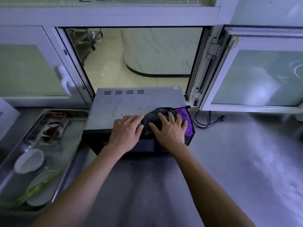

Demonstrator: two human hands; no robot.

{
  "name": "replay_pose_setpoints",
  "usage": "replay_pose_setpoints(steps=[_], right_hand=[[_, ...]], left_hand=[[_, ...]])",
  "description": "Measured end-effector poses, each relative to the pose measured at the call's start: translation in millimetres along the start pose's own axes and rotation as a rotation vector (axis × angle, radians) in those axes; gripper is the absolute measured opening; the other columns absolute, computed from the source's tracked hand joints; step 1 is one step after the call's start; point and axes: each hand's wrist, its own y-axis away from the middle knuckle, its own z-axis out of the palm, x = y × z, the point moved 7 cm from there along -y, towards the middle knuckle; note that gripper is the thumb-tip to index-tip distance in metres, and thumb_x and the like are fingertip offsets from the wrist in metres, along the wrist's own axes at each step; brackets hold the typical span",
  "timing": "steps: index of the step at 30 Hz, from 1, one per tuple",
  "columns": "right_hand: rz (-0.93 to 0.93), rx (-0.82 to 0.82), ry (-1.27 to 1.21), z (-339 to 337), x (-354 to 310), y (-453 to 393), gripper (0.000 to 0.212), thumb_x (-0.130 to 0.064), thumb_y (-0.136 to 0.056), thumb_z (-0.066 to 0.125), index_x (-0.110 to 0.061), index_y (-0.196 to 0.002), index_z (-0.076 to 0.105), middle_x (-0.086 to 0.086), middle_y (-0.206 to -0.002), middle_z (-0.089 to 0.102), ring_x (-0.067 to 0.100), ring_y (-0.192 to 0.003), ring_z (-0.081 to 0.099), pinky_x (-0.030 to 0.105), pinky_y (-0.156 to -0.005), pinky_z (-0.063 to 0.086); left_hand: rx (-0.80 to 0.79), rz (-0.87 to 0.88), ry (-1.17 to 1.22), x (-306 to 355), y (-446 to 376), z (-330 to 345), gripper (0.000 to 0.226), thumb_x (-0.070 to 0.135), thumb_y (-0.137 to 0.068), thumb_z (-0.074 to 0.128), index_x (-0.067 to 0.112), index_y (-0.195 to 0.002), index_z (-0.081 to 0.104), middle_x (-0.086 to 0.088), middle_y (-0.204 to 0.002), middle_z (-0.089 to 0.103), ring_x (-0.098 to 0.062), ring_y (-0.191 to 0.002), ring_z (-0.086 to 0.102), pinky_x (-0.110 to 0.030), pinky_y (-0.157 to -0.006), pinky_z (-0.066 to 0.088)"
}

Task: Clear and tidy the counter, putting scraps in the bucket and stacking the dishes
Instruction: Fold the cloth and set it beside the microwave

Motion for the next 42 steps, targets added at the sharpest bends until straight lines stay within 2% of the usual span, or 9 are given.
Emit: replay_pose_setpoints(steps=[12, 22, 27, 30, 35, 42], right_hand=[[-0.006, -0.098, 0.029, 12.8, -42.1, -24.8, 0.082, -0.079, -0.08, 0.038, -0.045, -0.152, 0.021, 0.003, -0.167, 0.012, 0.041, -0.151, 0.001, 0.07, -0.115, -0.003], [-0.091, -0.125, 0.052, 48.8, -143.0, -34.4, 0.085, -0.083, -0.08, 0.034, -0.045, -0.154, 0.015, 0.004, -0.167, 0.008, 0.041, -0.151, -0.001, 0.071, -0.115, -0.004], [-0.138, -0.126, 0.049, 66.1, -197.4, -36.3, 0.085, -0.083, -0.08, 0.036, -0.044, -0.153, 0.017, 0.004, -0.167, 0.008, 0.042, -0.151, 0.0, 0.071, -0.115, -0.002], [-0.154, -0.124, 0.042, 72.7, -217.4, -37.3, 0.085, -0.083, -0.079, 0.037, -0.044, -0.152, 0.019, 0.005, -0.167, 0.01, 0.042, -0.151, 0.001, 0.071, -0.114, -0.003], [-0.163, -0.122, 0.021, 70.2, -211.1, -39.5, 0.084, -0.079, -0.077, 0.038, -0.044, -0.151, 0.022, 0.003, -0.165, 0.015, 0.039, -0.151, 0.003, 0.07, -0.116, -0.001], [-0.093, -0.074, 0.024, 51.4, -158.7, -32.3, 0.083, -0.079, -0.076, 0.038, -0.043, -0.149, 0.026, 0.001, -0.164, 0.021, 0.038, -0.15, 0.009, 0.068, -0.116, 0.002]], left_hand=[[0.01, -0.079, -0.011, -70.0, 12.3, -16.7, 0.038, 0.032, -0.096, 0.056, 0.017, -0.13, 0.06, 0.0, -0.13, 0.061, -0.023, -0.124, 0.052, -0.048, -0.095, 0.047], [0.03, -0.14, 0.006, -168.1, 39.8, -29.8, 0.03, 0.031, -0.094, 0.058, 0.018, -0.12, 0.066, 0.0, -0.127, 0.063, -0.024, -0.12, 0.056, -0.045, -0.091, 0.048], [0.059, -0.14, 0.048, -205.7, 52.6, -35.3, 0.03, 0.027, -0.094, 0.059, 0.014, -0.12, 0.066, -0.003, -0.125, 0.063, -0.026, -0.117, 0.057, -0.048, -0.09, 0.049], [0.019, -0.138, 0.064, -217.2, 56.2, -32.8, 0.034, 0.027, -0.095, 0.056, 0.013, -0.125, 0.064, -0.004, -0.128, 0.062, -0.026, -0.119, 0.055, -0.048, -0.093, 0.047], [-0.006, -0.113, 0.09, -208.7, 53.2, -24.2, 0.034, 0.031, -0.097, 0.051, 0.017, -0.126, 0.062, 0.003, -0.128, 0.061, -0.02, -0.119, 0.052, -0.042, -0.092, 0.046], [0.047, -0.02, 0.062, -164.1, 34.8, -18.5, 0.025, 0.032, -0.093, 0.056, 0.016, -0.109, 0.066, 0.0, -0.122, 0.061, -0.026, -0.124, 0.049, -0.045, -0.092, 0.046]])
